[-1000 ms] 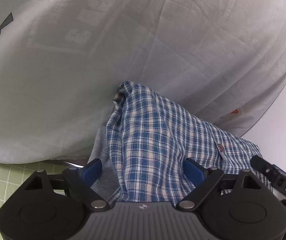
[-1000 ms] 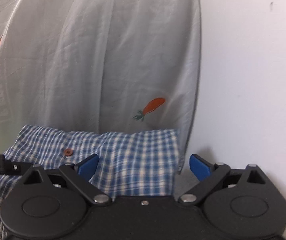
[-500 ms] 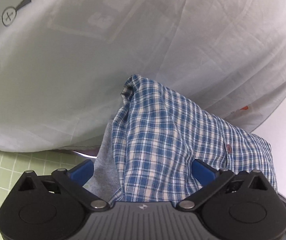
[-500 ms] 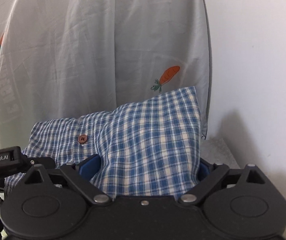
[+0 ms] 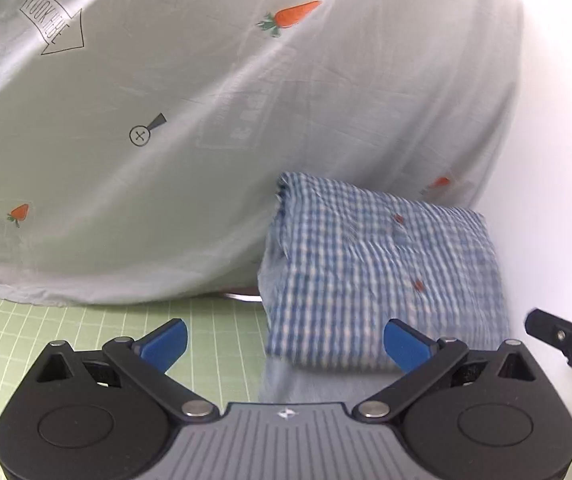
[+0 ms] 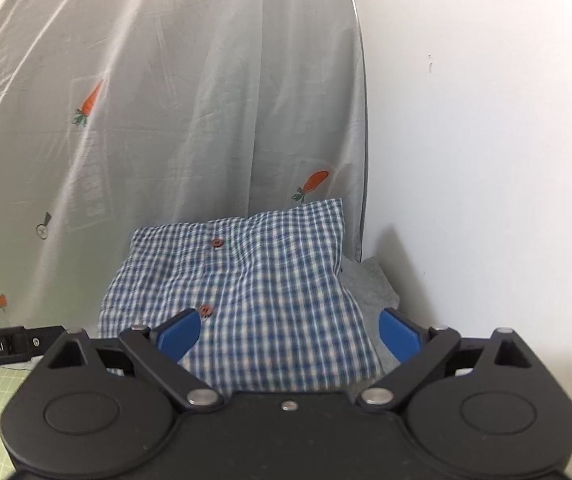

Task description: Fold clothes

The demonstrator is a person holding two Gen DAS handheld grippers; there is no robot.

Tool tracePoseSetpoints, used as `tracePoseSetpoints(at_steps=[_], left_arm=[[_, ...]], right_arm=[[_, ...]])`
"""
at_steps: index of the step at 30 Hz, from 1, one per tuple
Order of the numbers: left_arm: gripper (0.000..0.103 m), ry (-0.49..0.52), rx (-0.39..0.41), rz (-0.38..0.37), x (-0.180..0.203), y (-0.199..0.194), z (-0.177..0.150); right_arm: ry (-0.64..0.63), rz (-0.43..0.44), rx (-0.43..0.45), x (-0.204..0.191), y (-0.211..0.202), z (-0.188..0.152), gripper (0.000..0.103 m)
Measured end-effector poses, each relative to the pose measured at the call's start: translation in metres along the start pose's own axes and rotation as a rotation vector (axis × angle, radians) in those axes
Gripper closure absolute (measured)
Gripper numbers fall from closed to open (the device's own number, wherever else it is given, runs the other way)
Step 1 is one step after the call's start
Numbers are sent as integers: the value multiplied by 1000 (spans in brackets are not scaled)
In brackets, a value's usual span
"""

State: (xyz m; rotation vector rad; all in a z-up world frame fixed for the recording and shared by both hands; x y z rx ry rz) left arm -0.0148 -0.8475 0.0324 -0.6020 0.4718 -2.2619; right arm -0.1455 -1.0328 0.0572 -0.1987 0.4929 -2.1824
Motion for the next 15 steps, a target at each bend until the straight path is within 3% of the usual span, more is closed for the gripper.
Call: tracePoseSetpoints(at_steps=[5, 15], left_arm=[[0, 34, -57, -42, 16, -43, -47], [0, 110, -129, -91, 44, -100, -110]], right_arm=[[15, -23, -37, 9, -66, -34, 6], [46, -90, -183, 32, -145, -111, 6]])
Point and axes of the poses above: each gripper's, at about its wrist camera, not at the fingertips, and y roughly the way its jaws point, x to its right, z to its top, the point moved 7 cm from there along y, roughly the way its jaws point, and after that the axes turned 8 degrees about -z, right-handed, at the moved point
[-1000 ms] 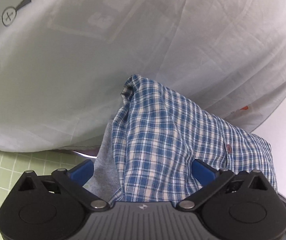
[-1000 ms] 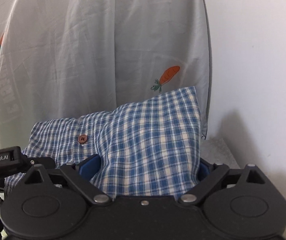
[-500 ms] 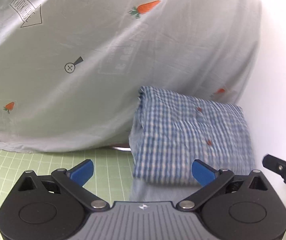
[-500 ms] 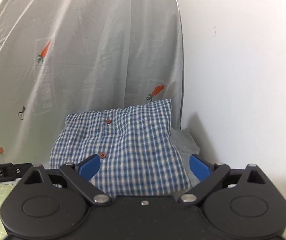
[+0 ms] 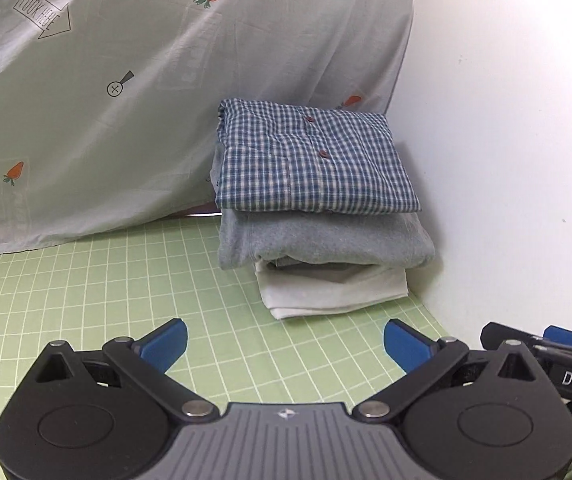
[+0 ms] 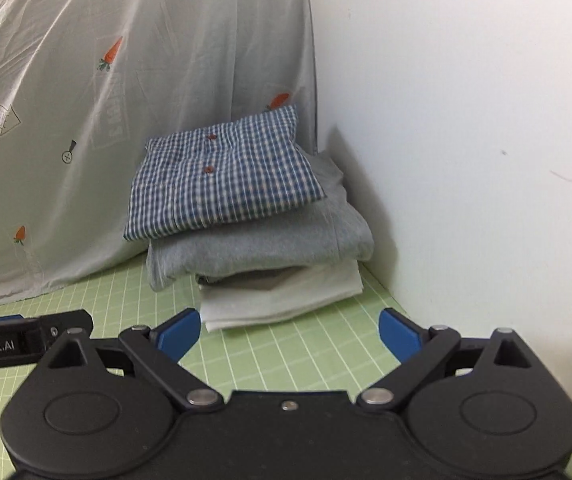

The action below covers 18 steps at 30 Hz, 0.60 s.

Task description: Fold clothes

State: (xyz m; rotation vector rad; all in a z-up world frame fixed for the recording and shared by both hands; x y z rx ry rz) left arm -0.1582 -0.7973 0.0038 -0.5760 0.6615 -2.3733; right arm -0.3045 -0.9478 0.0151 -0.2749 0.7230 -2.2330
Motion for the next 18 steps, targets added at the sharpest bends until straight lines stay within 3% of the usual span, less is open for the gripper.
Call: tracePoseSetpoints(at_steps=[9, 18], left_arm=[[0, 22, -51, 0, 7, -13, -32], [0, 36, -41, 9, 4, -21, -30]], right_arm=[[19, -2, -80, 10, -22, -47, 7], [21, 12, -78, 4, -28, -49, 7]])
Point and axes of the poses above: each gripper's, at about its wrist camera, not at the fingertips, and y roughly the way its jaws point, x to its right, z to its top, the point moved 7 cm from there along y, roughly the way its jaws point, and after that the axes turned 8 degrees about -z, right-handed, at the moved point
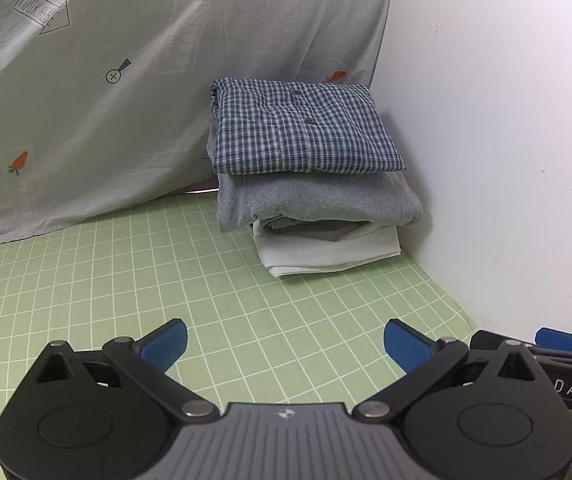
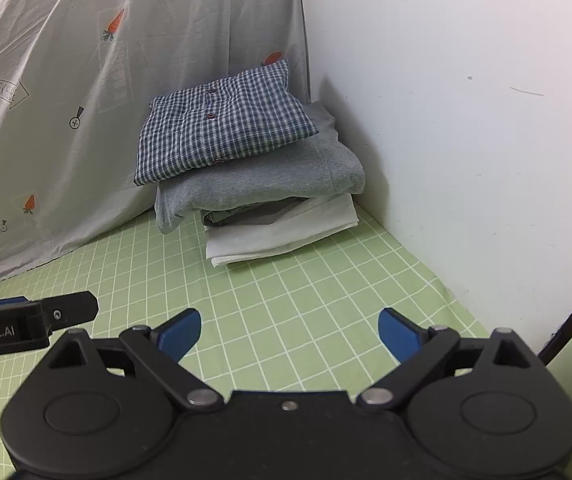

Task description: Fold clothes

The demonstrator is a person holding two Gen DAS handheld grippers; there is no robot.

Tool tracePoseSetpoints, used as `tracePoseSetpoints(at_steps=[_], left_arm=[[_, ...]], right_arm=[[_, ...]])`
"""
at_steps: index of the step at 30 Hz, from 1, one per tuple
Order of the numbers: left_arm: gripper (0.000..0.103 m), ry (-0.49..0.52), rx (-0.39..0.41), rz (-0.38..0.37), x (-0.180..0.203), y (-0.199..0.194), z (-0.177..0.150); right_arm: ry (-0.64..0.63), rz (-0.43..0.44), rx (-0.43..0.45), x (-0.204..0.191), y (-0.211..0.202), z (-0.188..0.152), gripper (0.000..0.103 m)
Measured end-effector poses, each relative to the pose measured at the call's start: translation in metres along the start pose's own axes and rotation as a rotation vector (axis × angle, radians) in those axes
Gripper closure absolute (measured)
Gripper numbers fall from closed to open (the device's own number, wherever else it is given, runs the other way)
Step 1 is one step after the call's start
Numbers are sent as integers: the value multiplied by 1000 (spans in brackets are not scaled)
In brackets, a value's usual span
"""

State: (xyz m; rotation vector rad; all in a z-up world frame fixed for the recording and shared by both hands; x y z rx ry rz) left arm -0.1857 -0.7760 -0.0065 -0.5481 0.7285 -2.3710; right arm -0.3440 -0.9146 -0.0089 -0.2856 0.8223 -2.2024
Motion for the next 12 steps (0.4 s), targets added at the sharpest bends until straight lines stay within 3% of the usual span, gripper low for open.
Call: tracePoseSetpoints(at_steps=[12], left_arm=[[0, 12, -4, -13, -1, 3, 4]], right_arm=[[12, 0, 1, -3, 1, 1, 7]])
Point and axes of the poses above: each gripper's, at about its wrist camera, not at the fingertips, and y roughly the way its jaws point, x to its right, z to its top, the point moved 7 cm from there along y, roughly the way its jaws point, and after that the axes turned 8 degrees about -z, right-handed, at the moved point
